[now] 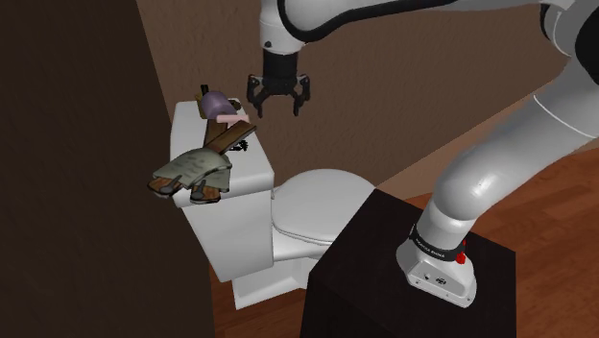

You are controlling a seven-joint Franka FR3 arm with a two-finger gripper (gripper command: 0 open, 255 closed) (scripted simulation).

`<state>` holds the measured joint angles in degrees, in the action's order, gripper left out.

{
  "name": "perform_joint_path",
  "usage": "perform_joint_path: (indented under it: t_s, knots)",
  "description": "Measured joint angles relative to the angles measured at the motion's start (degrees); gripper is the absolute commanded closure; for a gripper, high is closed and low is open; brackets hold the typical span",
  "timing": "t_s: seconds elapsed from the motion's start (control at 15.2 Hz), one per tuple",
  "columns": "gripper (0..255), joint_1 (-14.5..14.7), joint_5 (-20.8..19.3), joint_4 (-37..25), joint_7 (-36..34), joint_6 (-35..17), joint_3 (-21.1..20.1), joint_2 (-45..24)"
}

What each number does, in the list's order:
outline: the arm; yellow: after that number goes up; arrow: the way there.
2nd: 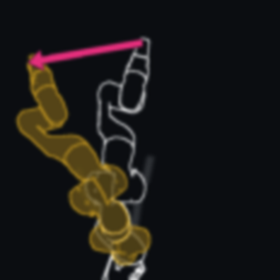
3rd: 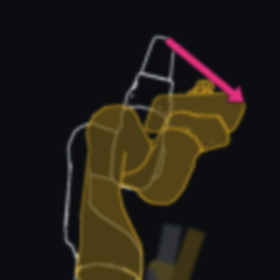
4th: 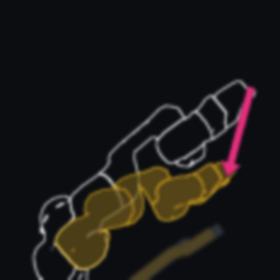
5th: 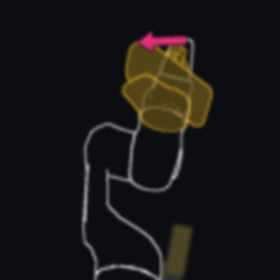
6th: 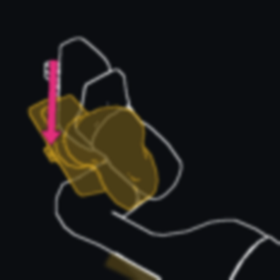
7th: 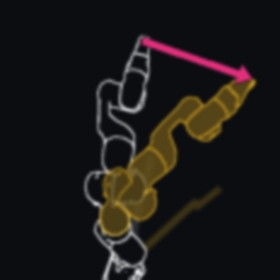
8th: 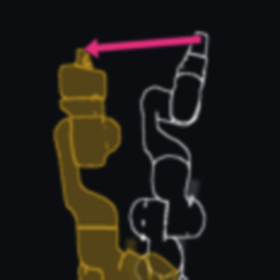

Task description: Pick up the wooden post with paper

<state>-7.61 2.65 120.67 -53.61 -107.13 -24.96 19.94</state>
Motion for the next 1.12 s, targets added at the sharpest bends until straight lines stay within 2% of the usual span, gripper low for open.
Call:
perform_joint_path:
  t_s: [0.33, 0.46, 0.99, 1.06, 1.12]
  knots:
    - [0, -2.73, -7.27, -9.05, -17.04, -1.81, -5.80, -12.21]
    - [0, -2.87, -10.72, -13.20, -23.31, -1.42, -7.25, -17.13]
    - [0, -2.71, -12.98, -10.13, -27.30, -6.51, -7.63, -19.63]
    - [255, -2.73, -13.05, -10.02, -27.32, -6.73, -7.61, -19.70]
    - [255, -2.78, -13.10, -9.93, -27.28, -6.83, -7.55, -19.72]
